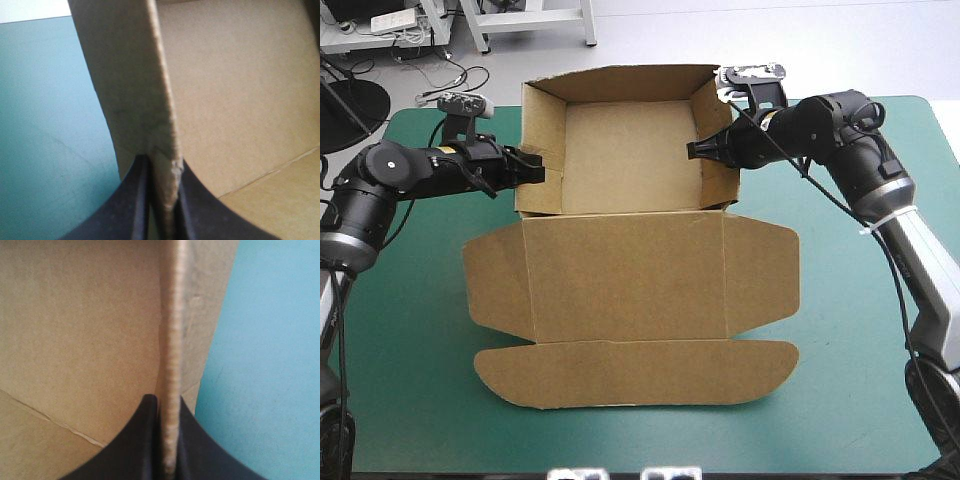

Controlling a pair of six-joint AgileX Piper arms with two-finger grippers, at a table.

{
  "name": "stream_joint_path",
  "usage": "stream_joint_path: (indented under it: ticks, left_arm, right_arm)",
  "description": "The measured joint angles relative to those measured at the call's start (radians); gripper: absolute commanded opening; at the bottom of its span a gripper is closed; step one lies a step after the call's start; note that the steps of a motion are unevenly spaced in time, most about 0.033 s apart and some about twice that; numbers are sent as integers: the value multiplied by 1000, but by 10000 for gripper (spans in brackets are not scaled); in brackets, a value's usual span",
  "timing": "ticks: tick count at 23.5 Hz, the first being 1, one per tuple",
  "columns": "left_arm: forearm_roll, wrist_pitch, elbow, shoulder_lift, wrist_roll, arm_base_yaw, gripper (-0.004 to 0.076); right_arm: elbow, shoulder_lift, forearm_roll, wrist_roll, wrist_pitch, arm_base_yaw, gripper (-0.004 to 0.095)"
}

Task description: Fold the box

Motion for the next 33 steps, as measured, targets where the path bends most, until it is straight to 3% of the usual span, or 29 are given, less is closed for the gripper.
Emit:
stream_joint_path:
  ticks: [5,13,21,28,33]
  left_arm:
    - [222,27,0,0,-203,-83,-9]
    - [348,70,0,0,-322,-154,-9]
    - [498,160,0,80,-454,-191,-9]
    - [534,165,-1,231,-496,-196,-9]
    - [528,177,-20,304,-503,-202,-9]
  right_arm:
    - [0,0,-14,31,96,2,0]
    - [2,30,-47,72,196,4,0]
    - [61,179,-2,85,171,9,-1]
    - [68,248,0,86,85,9,0]
    - [71,253,-46,86,102,16,-1]
